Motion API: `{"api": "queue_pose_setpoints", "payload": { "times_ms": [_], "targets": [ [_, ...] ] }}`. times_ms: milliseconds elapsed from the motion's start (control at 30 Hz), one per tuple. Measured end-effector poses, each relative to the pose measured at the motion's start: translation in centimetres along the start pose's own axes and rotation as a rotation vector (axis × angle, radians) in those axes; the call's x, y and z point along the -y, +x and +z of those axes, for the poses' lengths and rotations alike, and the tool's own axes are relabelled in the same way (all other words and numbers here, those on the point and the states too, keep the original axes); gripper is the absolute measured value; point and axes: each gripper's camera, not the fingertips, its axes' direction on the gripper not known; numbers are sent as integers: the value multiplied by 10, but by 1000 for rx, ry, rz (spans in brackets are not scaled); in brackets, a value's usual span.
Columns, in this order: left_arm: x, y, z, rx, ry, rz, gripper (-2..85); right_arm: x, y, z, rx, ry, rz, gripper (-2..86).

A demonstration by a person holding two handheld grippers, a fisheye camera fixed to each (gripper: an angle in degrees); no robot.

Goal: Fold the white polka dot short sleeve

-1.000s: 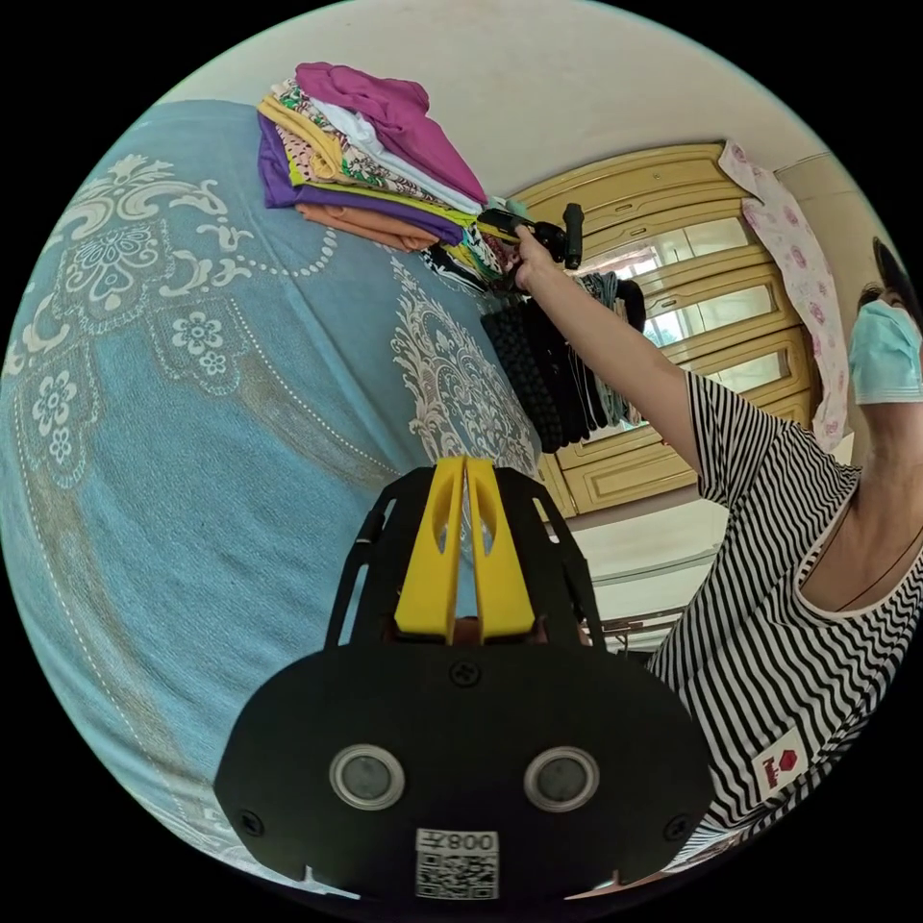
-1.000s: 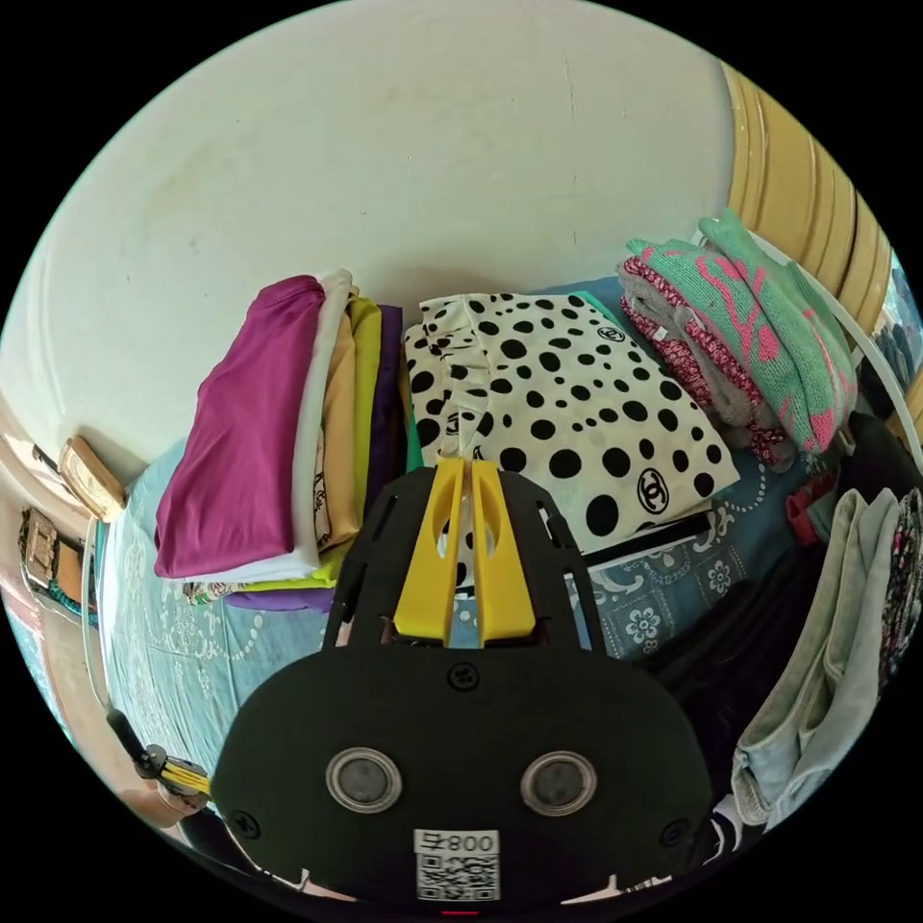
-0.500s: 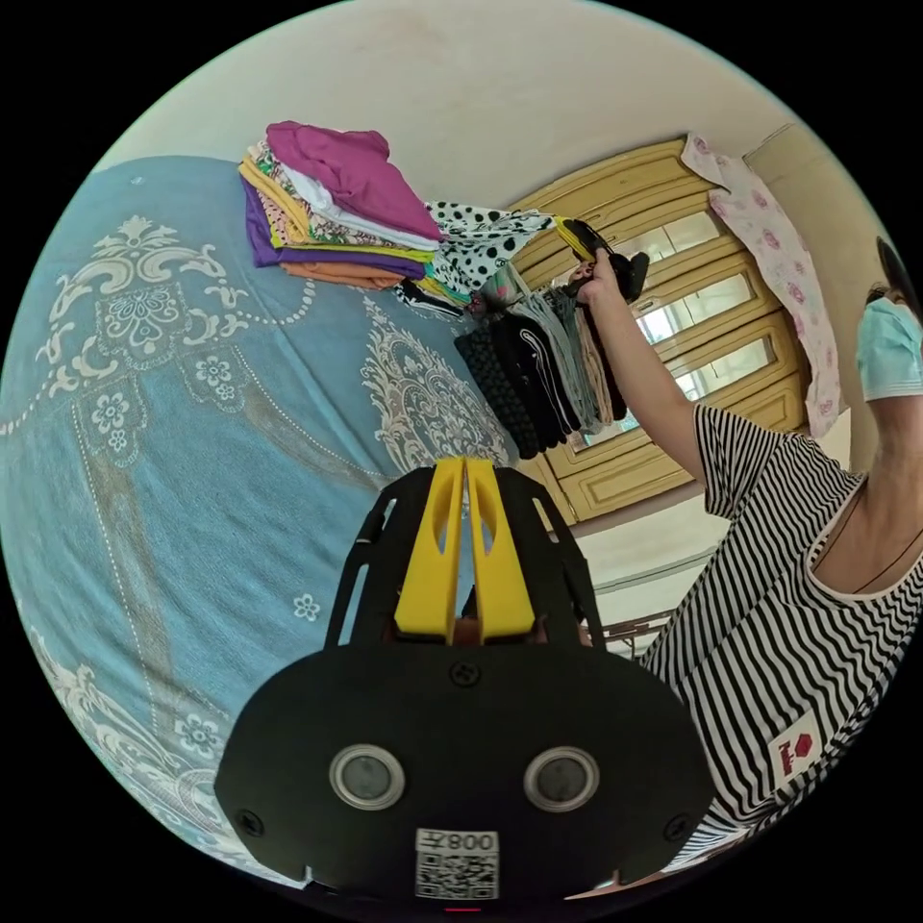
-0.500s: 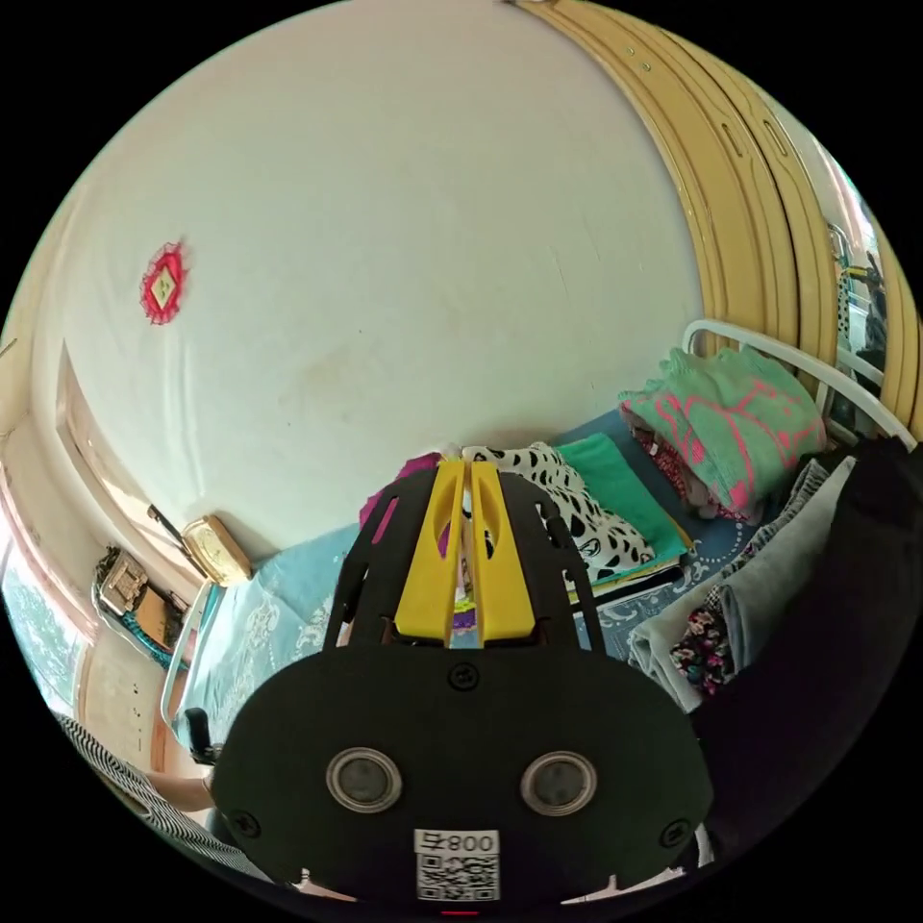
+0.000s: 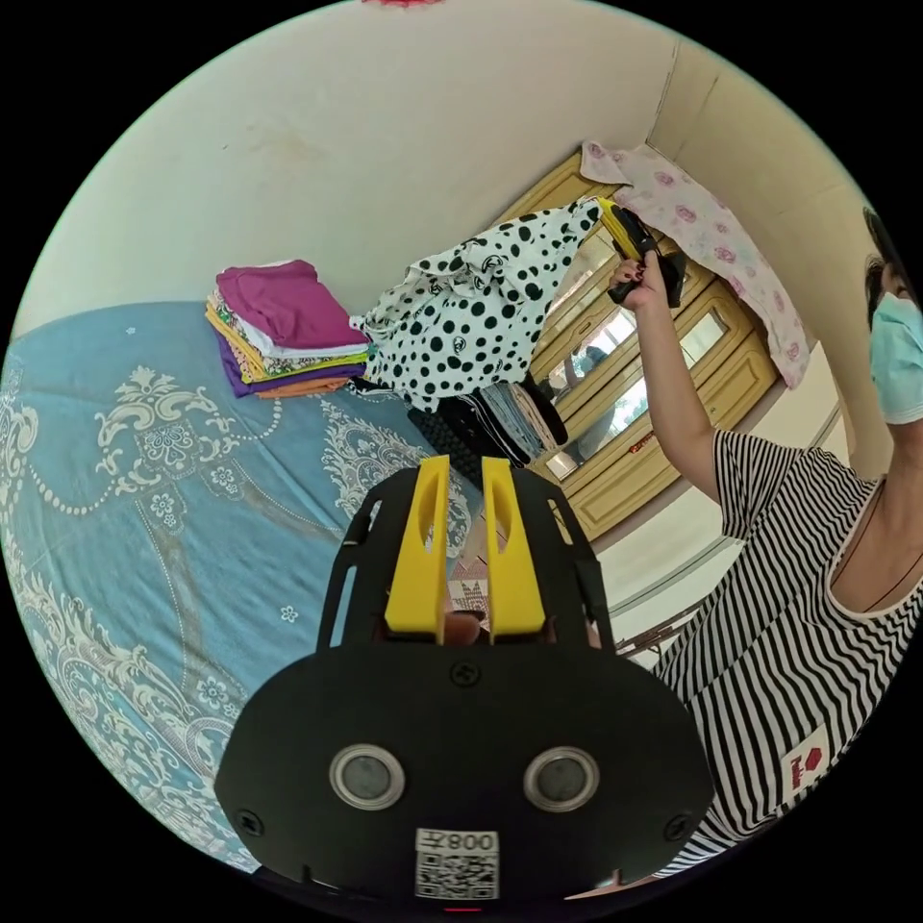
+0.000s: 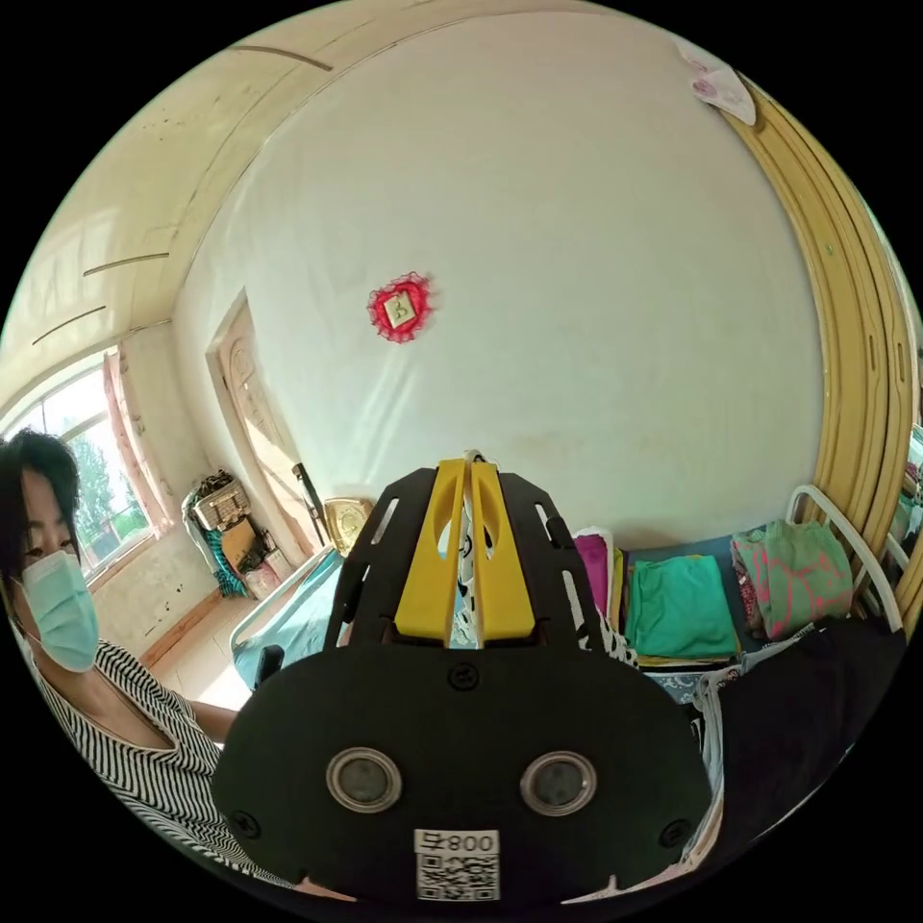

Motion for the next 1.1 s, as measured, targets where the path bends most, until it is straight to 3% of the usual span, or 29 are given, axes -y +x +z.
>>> {"api": "queue_pose_setpoints", "payload": {
  "times_ms": [267,567,700,967,1100],
  "targets": [
    [-11,123,-27,73,48,84,85,-49,-123,-58,135,7,-91,5],
    [-42,228,-2,-29,-19,53,118,-139,-222,-85,330,-60,-156,3],
    [-49,268,10,-87,17,-9,66,-180,-251,-91,372,-96,-176,3],
    [-51,379,-34,68,117,11,27,-240,-244,-102,336,-80,-133,3],
    [-54,451,-79,250,193,48,24,-271,-219,-101,323,-64,-85,3]
  ]
}}
